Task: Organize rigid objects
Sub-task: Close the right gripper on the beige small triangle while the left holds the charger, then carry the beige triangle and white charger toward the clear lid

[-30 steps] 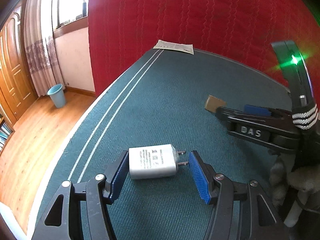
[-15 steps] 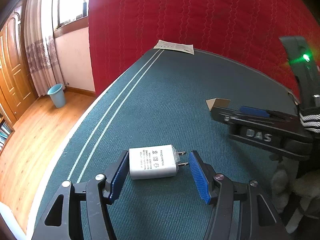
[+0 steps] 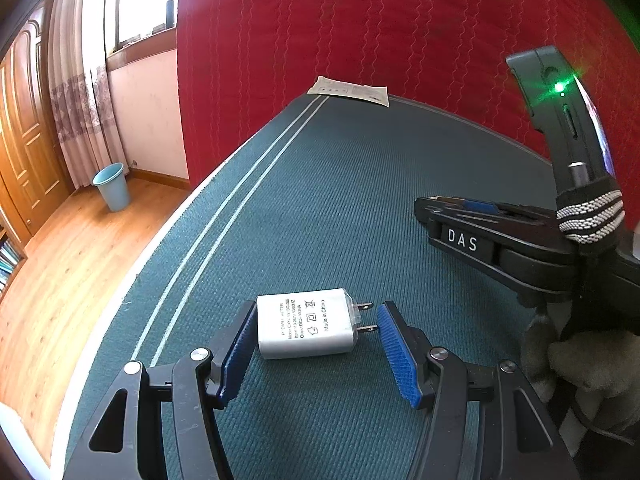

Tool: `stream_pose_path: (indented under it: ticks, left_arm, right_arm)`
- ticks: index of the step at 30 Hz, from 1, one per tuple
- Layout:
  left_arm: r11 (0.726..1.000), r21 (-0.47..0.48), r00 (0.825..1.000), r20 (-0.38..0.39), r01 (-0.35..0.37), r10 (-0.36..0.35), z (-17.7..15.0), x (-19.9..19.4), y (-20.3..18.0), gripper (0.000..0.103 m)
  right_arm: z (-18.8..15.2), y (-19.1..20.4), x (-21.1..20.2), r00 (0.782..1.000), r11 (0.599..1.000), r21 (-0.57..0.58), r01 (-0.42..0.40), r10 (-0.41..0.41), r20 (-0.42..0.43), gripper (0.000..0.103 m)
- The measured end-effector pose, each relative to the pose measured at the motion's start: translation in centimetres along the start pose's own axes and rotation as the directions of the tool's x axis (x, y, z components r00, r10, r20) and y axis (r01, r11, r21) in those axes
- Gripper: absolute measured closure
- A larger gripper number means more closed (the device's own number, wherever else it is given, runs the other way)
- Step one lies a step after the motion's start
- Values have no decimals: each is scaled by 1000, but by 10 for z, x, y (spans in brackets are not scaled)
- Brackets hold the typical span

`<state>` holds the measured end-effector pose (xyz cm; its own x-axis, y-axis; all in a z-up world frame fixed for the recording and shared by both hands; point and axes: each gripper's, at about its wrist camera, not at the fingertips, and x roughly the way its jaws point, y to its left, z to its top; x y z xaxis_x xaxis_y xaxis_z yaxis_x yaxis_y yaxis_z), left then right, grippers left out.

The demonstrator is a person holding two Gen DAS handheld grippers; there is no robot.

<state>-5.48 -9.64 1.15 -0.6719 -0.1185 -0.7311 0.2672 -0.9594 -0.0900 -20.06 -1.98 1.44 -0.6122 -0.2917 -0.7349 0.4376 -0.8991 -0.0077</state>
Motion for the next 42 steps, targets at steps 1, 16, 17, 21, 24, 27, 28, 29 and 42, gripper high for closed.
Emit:
stream_pose_path:
  ticks: [1, 16, 17, 21, 24, 27, 28, 29, 42]
  left_arm:
    - [1000, 1, 1000, 0, 0, 0, 0, 0, 0, 40]
    - [1000, 13, 1000, 3, -16, 16, -1, 0, -1, 40]
    - [1000, 14, 1000, 4, -18, 18, -1, 0, -1, 40]
    - [999, 19, 1000, 5, -26, 26, -1, 1, -2, 40]
    - [999, 26, 1000, 7, -29, 29, -1, 0, -3, 40]
    - [999, 37, 999, 8, -38, 37, -1, 0, -5, 40]
    - [998, 41, 999, 8, -42, 42, -1, 0, -6, 40]
    - [998, 44, 999, 9, -48, 48, -1, 0, -7, 40]
    - [996, 62, 998, -10, -68, 68, -4, -8, -22, 40]
  right_arm:
    - [-1, -1, -1, 1000, 1000, 5, -3, 3, -1, 70]
    - [-35, -15, -44, 999, 996, 74, -41, 41, 11, 70]
    - [-39, -16, -47, 999, 996, 77, -43, 42, 12, 70]
    - [-55, -23, -63, 999, 994, 97, -45, 43, 20, 70]
    - [-67, -32, -75, 999, 991, 123, -48, 46, 21, 70]
    - [-80, -42, -85, 999, 987, 153, -51, 49, 19, 70]
    - [-85, -47, -89, 999, 985, 167, -52, 50, 19, 70]
    - [-89, -50, -91, 999, 983, 178, -53, 51, 18, 70]
    - [-114, -81, -126, 998, 967, 250, -55, 44, 50, 70]
